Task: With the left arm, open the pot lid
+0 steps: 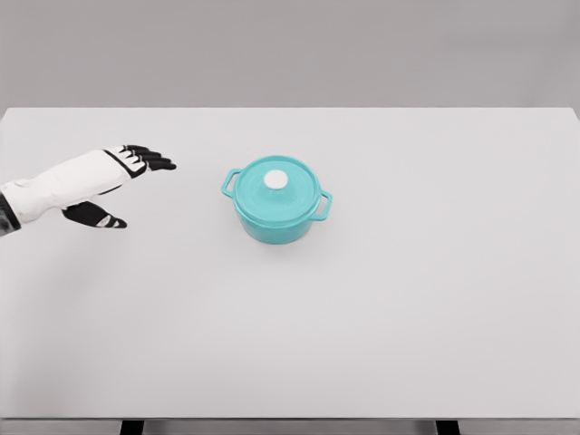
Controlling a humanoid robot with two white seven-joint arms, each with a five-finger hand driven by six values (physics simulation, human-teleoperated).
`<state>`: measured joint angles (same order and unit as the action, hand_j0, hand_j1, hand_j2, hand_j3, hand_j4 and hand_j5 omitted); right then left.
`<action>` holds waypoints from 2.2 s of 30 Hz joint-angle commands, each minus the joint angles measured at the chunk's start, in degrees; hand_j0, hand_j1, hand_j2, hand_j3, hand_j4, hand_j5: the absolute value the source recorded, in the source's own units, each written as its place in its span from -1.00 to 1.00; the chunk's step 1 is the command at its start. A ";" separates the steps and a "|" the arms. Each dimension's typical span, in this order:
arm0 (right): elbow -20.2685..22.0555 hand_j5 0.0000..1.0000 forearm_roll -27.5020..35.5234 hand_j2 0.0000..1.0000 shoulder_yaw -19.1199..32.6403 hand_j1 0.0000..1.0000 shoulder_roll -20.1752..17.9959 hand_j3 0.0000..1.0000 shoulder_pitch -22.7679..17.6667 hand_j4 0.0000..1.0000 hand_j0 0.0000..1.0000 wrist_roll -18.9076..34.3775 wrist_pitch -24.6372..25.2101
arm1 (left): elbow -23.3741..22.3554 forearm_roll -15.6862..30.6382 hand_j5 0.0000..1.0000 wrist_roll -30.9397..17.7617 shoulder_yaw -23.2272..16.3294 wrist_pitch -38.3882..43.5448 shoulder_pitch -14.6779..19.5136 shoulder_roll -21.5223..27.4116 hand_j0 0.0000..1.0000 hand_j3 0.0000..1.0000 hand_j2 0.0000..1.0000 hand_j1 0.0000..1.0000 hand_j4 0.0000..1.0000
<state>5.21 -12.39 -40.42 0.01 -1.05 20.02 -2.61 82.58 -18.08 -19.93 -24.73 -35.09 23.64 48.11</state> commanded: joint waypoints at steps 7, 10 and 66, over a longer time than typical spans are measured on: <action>-0.12 1.00 0.17 1.00 -0.10 1.00 -0.01 1.00 -0.09 1.00 1.00 0.02 0.50 | 0.04 0.24 1.00 -0.81 -0.05 0.09 0.09 -0.12 1.00 1.00 1.00 1.00 1.00; -0.38 1.00 0.09 1.00 -0.09 1.00 -0.01 1.00 -0.09 1.00 1.00 0.02 0.41 | 0.04 0.24 1.00 -0.90 -0.93 0.09 0.44 -0.21 1.00 1.00 1.00 1.00 1.00; -0.38 1.00 0.09 1.00 -0.10 1.00 -0.01 1.00 -0.09 1.00 1.00 0.02 0.41 | -10.86 -4.15 0.60 -7.93 -37.23 0.09 37.97 -19.72 0.60 0.60 0.60 0.60 0.60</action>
<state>4.84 -12.32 -40.50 0.01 -1.14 20.03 -2.19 71.75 -22.48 -27.89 -62.05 -35.13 61.61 28.37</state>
